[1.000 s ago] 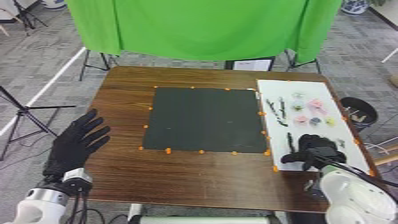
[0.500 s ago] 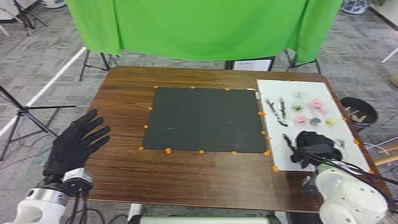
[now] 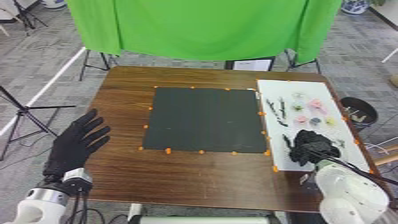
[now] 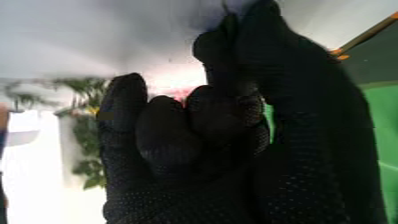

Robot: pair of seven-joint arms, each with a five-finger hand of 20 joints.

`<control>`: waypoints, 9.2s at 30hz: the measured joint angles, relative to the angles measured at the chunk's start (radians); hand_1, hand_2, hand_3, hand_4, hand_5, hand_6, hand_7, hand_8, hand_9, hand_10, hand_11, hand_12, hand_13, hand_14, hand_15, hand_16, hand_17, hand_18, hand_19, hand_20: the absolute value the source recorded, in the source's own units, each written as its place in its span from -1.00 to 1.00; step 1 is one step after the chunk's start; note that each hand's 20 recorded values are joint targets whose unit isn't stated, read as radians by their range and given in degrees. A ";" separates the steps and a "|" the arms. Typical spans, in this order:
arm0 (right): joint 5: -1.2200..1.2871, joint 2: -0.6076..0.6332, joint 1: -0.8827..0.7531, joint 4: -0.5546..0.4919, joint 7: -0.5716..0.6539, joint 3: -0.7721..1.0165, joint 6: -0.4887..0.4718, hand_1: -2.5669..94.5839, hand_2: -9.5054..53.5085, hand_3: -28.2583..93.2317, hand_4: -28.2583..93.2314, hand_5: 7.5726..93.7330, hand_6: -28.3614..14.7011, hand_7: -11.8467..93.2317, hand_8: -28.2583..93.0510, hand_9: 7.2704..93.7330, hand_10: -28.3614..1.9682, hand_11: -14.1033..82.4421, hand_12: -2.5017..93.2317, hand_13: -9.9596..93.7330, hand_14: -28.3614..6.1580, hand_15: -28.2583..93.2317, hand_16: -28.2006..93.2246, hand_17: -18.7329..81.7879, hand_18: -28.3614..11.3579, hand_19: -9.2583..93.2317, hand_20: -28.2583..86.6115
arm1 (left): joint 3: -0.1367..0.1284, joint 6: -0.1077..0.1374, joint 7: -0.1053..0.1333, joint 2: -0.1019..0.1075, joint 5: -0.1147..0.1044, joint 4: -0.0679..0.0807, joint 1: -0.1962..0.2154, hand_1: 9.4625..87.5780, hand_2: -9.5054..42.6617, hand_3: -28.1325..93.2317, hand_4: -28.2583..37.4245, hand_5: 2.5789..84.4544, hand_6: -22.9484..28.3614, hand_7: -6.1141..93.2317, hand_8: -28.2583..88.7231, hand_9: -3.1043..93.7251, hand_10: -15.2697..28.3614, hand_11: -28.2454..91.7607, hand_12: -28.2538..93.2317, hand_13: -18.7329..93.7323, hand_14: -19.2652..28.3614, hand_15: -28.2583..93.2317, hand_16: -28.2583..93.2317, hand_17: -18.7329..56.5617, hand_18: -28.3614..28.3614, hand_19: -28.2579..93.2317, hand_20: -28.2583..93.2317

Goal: Arrange flowers

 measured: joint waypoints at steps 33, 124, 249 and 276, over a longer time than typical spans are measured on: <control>-0.004 0.001 -0.012 -0.102 0.075 0.046 0.080 -0.29 -1.00 0.15 -0.99 0.58 0.27 -0.06 -0.72 0.59 0.23 0.73 0.42 0.56 -0.01 0.92 0.20 0.00 -0.71 0.83 0.25 | -0.008 0.000 0.001 -0.002 0.000 -0.002 0.007 -0.59 -0.85 0.59 -1.00 -0.38 0.07 -0.48 -0.71 -0.44 0.23 -0.20 -0.25 -0.34 0.49 0.02 -0.55 -0.74 0.72 0.12 -0.36; -0.084 0.014 0.107 -0.050 0.281 -0.155 -0.112 0.87 -1.00 -0.94 -0.23 0.69 0.36 -0.23 -0.41 0.72 0.40 0.79 0.51 0.66 0.13 0.93 0.27 0.11 -0.63 0.85 0.26 | -0.007 0.000 -0.010 -0.003 -0.002 -0.003 0.013 -0.59 -0.82 0.60 -1.00 -0.39 0.06 -0.48 -0.71 -0.45 0.23 -0.20 -0.25 -0.34 0.50 0.01 -0.54 -0.75 0.73 0.12 -0.36; 0.180 -0.494 0.741 0.471 0.087 -0.821 0.177 0.65 -1.00 -1.00 0.69 0.49 0.39 0.09 -0.21 0.70 0.45 0.83 0.51 0.66 0.15 0.97 0.29 0.10 -0.62 0.89 0.26 | -0.031 -0.036 -0.043 0.139 -0.008 -0.020 0.004 -0.60 -0.85 0.60 -1.00 -0.41 0.05 -0.49 -0.70 -0.46 0.21 -0.21 -0.24 -0.36 0.48 -0.01 -0.53 -0.77 0.71 0.10 -0.35; 0.050 -0.474 0.715 0.438 0.017 -0.787 0.122 -0.09 -1.00 -0.09 0.00 0.46 0.31 0.08 -0.64 0.65 0.43 0.81 0.51 0.62 0.10 0.96 0.30 0.06 -0.64 0.85 0.31 | -0.037 -0.036 -0.042 0.129 -0.007 -0.017 0.015 -0.61 -0.82 0.60 -1.00 -0.40 0.05 -0.50 -0.70 -0.46 0.22 -0.21 -0.24 -0.36 0.48 -0.01 -0.53 -0.77 0.72 0.10 -0.35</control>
